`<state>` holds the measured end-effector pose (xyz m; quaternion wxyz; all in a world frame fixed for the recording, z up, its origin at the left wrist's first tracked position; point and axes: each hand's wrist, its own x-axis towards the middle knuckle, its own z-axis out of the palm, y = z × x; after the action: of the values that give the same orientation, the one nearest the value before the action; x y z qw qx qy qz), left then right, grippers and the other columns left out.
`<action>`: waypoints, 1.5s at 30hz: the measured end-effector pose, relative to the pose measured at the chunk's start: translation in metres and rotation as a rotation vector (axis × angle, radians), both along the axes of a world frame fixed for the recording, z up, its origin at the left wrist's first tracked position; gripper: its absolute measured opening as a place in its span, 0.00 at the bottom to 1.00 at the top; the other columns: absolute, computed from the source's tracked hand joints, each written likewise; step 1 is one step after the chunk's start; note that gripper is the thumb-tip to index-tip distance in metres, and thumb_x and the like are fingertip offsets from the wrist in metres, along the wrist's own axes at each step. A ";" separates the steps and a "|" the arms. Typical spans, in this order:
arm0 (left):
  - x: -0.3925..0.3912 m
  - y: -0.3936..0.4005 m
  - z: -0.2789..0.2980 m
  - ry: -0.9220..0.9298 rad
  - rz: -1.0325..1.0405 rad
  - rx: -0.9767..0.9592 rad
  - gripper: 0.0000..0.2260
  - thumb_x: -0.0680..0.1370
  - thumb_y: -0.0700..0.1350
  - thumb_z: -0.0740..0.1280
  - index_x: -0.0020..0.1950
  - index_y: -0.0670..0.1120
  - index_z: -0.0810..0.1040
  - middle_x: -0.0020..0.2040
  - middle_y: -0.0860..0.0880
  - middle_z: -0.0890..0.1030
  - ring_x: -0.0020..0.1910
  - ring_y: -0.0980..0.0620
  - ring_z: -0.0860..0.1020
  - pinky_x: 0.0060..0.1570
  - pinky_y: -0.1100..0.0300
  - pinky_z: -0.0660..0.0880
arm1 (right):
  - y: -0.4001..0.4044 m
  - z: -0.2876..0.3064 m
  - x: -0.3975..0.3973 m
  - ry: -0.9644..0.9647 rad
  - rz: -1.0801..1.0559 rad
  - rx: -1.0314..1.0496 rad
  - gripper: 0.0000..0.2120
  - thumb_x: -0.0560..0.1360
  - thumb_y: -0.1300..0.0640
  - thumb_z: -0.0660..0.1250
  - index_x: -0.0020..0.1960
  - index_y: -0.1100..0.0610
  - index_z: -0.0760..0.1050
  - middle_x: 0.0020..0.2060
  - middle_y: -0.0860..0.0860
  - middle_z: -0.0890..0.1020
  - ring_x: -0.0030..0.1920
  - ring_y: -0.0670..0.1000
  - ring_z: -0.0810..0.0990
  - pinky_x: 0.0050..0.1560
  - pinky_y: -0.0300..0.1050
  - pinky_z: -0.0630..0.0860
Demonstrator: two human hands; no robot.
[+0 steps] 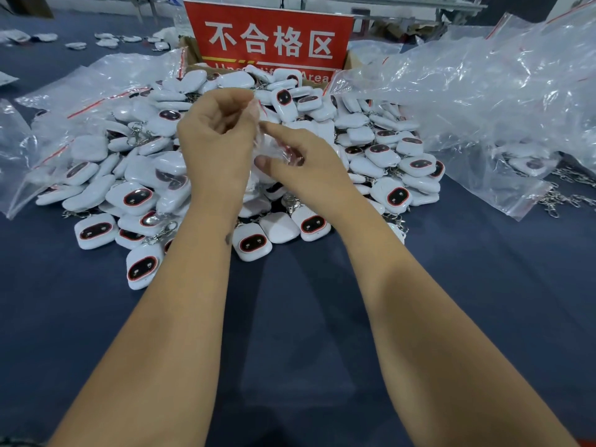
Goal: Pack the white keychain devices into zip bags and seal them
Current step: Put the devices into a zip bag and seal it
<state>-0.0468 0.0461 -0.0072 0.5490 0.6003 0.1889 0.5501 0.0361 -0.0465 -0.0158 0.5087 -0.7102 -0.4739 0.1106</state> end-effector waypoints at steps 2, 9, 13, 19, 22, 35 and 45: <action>-0.001 0.000 0.001 0.014 -0.033 0.024 0.06 0.76 0.36 0.69 0.47 0.47 0.81 0.45 0.50 0.84 0.45 0.54 0.82 0.50 0.59 0.79 | 0.002 -0.002 0.001 0.048 -0.037 0.060 0.16 0.78 0.58 0.69 0.65 0.51 0.79 0.42 0.41 0.78 0.41 0.39 0.73 0.49 0.37 0.71; -0.009 -0.004 0.009 -0.149 -0.194 -0.040 0.10 0.77 0.36 0.61 0.47 0.43 0.82 0.47 0.43 0.85 0.48 0.46 0.83 0.48 0.58 0.78 | -0.002 0.006 0.009 0.471 -0.077 0.374 0.12 0.75 0.70 0.68 0.43 0.54 0.81 0.41 0.48 0.85 0.46 0.46 0.81 0.56 0.48 0.78; -0.009 -0.007 0.012 -0.161 -0.145 -0.006 0.10 0.76 0.34 0.62 0.45 0.44 0.82 0.41 0.51 0.85 0.43 0.51 0.81 0.42 0.60 0.76 | -0.005 0.013 0.013 0.678 -0.069 0.587 0.12 0.73 0.70 0.70 0.39 0.54 0.81 0.39 0.52 0.84 0.48 0.54 0.80 0.54 0.61 0.77; -0.009 -0.004 0.013 0.016 -0.122 0.026 0.08 0.76 0.37 0.66 0.52 0.46 0.81 0.50 0.52 0.85 0.50 0.57 0.82 0.50 0.63 0.76 | -0.011 0.015 0.025 0.892 -0.006 0.758 0.13 0.73 0.74 0.65 0.48 0.57 0.75 0.36 0.51 0.84 0.36 0.50 0.83 0.39 0.45 0.78; -0.010 -0.003 0.007 0.292 -0.252 0.006 0.13 0.76 0.53 0.68 0.60 0.55 0.79 0.54 0.54 0.83 0.50 0.58 0.81 0.52 0.61 0.77 | -0.014 0.015 0.026 0.954 0.059 0.725 0.12 0.73 0.72 0.65 0.50 0.57 0.75 0.37 0.53 0.84 0.35 0.52 0.82 0.37 0.45 0.79; -0.001 -0.005 -0.001 0.388 -0.428 -0.382 0.17 0.81 0.57 0.62 0.58 0.46 0.80 0.49 0.48 0.86 0.48 0.46 0.85 0.52 0.50 0.79 | -0.009 0.010 0.020 0.811 -0.094 0.386 0.23 0.75 0.64 0.71 0.68 0.58 0.69 0.60 0.62 0.79 0.54 0.59 0.83 0.55 0.56 0.81; 0.007 -0.008 -0.005 -0.013 -0.709 -0.659 0.21 0.85 0.56 0.47 0.70 0.52 0.73 0.57 0.38 0.83 0.57 0.40 0.82 0.59 0.42 0.77 | -0.008 0.007 0.033 0.692 -0.228 0.285 0.05 0.75 0.60 0.70 0.41 0.59 0.79 0.36 0.53 0.83 0.39 0.54 0.80 0.52 0.58 0.80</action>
<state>-0.0399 0.0376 -0.0124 0.8649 0.4182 0.1333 0.2435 0.0687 -0.0542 -0.0089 0.7410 -0.6013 -0.2029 0.2194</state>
